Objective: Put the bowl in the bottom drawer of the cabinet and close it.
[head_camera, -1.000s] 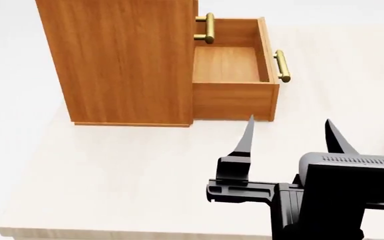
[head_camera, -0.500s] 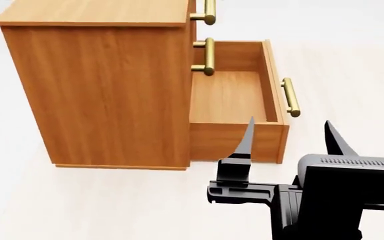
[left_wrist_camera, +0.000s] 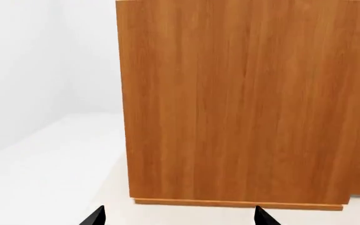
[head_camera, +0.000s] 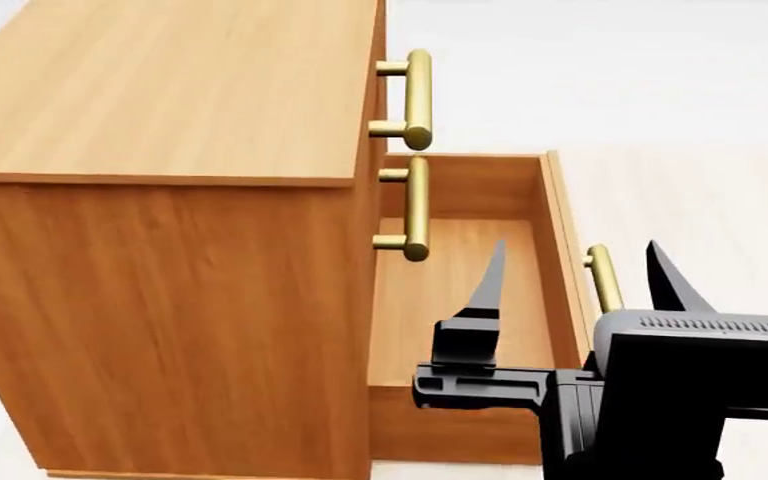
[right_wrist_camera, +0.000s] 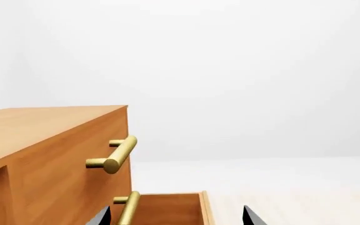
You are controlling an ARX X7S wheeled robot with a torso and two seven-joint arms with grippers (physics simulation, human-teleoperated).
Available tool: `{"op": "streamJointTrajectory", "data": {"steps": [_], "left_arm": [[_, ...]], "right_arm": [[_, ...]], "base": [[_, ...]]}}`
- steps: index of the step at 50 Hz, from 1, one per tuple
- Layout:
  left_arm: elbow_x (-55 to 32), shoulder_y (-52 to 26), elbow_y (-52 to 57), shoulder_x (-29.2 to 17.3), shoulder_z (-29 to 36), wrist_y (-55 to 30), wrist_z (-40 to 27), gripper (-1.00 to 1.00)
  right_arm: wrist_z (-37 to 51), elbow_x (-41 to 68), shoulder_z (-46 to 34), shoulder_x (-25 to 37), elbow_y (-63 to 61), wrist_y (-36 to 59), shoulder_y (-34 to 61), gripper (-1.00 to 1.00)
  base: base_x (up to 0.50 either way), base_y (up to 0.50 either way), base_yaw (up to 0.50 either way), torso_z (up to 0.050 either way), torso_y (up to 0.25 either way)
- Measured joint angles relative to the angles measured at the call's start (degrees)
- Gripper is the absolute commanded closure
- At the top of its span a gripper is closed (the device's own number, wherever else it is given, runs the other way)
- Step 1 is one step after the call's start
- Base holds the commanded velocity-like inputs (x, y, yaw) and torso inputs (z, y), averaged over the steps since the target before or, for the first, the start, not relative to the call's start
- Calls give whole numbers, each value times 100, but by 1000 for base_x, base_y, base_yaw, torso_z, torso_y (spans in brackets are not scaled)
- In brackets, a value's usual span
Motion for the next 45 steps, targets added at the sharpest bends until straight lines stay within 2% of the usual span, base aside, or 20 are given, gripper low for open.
{"op": "streamJointTrajectory", "data": {"steps": [22, 45], "left_arm": [[-34, -21, -13, -64, 56, 14, -64, -100], [-44, -2, 27, -145, 131, 20, -162, -100]], "right_arm": [[52, 57, -26, 49, 94, -92, 2, -100], [-50, -237, -259, 269, 1395, -401, 333, -100]], "base": [[500, 0, 0, 0, 0], [0, 0, 0, 0, 0]]}}
